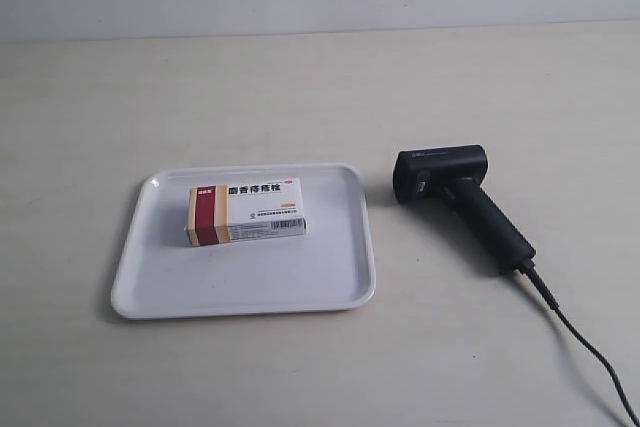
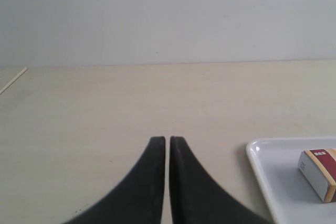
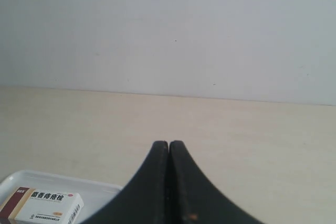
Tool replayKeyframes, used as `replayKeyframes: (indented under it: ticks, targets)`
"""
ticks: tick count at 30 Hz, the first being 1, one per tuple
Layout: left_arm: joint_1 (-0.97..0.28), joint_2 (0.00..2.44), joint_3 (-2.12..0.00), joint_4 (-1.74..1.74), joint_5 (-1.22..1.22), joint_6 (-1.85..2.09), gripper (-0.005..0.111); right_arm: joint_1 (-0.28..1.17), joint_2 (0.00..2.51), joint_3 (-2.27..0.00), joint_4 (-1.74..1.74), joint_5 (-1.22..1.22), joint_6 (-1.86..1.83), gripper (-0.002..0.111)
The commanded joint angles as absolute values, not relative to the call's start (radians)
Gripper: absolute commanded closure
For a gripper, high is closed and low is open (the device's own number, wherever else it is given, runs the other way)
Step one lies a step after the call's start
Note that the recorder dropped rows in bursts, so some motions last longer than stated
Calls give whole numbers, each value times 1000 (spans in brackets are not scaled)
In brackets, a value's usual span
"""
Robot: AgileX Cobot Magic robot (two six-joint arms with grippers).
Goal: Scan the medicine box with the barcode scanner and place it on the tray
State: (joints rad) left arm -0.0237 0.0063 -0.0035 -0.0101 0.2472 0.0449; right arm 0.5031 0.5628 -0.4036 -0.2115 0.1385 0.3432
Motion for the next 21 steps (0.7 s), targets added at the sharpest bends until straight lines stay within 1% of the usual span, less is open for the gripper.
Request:
replayKeyframes:
  ticks: [1, 5, 8, 12, 15, 21]
  targets:
    - [-23, 0, 0, -12, 252, 44, 101, 499, 555, -382, -156, 102, 336, 108]
    - [-23, 0, 0, -12, 252, 44, 101, 499, 530, -265, -92, 58, 336, 108]
    - [-23, 0, 0, -12, 252, 44, 101, 499, 494, -124, -68, 0, 301, 108]
    - [-23, 0, 0, -12, 252, 44, 101, 499, 421, -1, 138, -59, 161, 108]
    - [-23, 0, 0, -12, 252, 46, 101, 499, 378, 0, 177, -48, 97, 108]
    - [-23, 0, 0, -12, 252, 46, 101, 499, 360, 0, 177, -39, 97, 108]
